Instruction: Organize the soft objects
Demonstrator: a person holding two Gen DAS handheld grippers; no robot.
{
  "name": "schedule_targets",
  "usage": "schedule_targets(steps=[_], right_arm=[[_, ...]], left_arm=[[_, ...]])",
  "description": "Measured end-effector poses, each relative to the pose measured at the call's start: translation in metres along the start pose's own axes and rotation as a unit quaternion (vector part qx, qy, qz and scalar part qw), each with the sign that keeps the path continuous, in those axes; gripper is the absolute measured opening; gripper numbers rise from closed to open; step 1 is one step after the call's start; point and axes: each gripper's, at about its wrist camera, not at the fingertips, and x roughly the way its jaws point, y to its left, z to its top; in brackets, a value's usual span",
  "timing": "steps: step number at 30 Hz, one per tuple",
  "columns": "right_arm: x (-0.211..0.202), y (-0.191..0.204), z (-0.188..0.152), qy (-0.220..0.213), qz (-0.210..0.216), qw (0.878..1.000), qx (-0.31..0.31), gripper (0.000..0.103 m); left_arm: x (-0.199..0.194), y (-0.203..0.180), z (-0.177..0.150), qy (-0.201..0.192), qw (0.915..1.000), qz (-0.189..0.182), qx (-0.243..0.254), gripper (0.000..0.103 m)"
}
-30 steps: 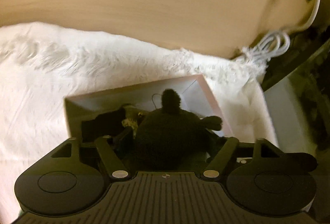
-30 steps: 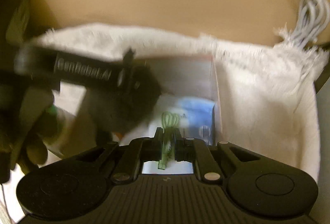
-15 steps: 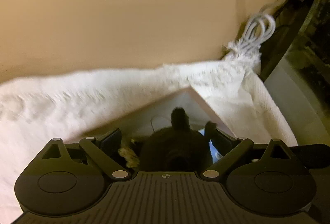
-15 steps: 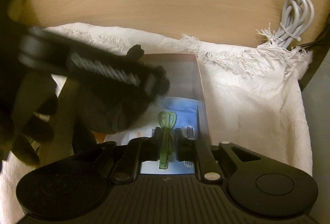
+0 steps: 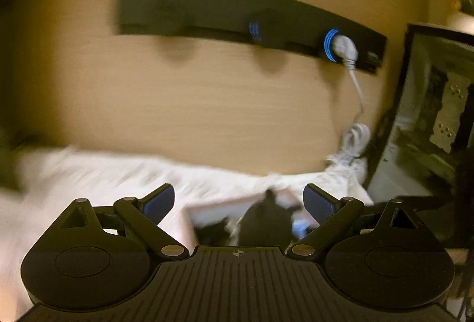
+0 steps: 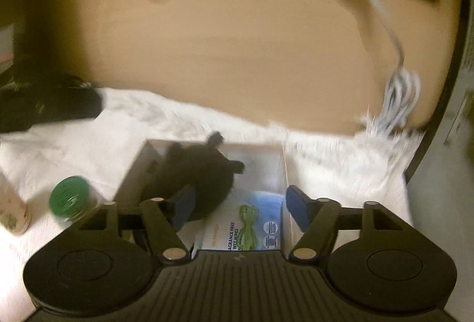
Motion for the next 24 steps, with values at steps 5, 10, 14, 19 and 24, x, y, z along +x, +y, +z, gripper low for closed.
schedule_targets(steps=[5, 10, 14, 19, 24], right_arm=[[-0.039, 0.005, -0.039, -0.03, 0.046, 0.998, -0.044, 0.082], [-0.035, 0.01, -0.086, 0.03, 0.085, 0.993, -0.079, 0.083], [-0.026, 0.015, -0.125, 0.078, 0.104, 0.988, -0.078, 0.083], [-0.016, 0.012, -0.152, 0.09, 0.096, 0.989, -0.075, 0.088], [-0.013, 0.004, -0.158, 0.091, 0.085, 0.99, -0.065, 0.103]], left_arm=[[-0.051, -0.003, -0.075, 0.037, 0.9927, 0.098, -0.06, 0.098], [-0.063, -0.018, -0.144, 0.091, 0.9766, 0.154, -0.12, 0.098], [-0.059, -0.042, -0.176, 0.098, 0.9703, 0.185, -0.121, 0.098], [-0.054, -0.057, -0.197, 0.097, 0.9612, 0.233, -0.112, 0.098], [-0.046, -0.068, -0.202, 0.101, 0.9573, 0.259, -0.08, 0.098]])
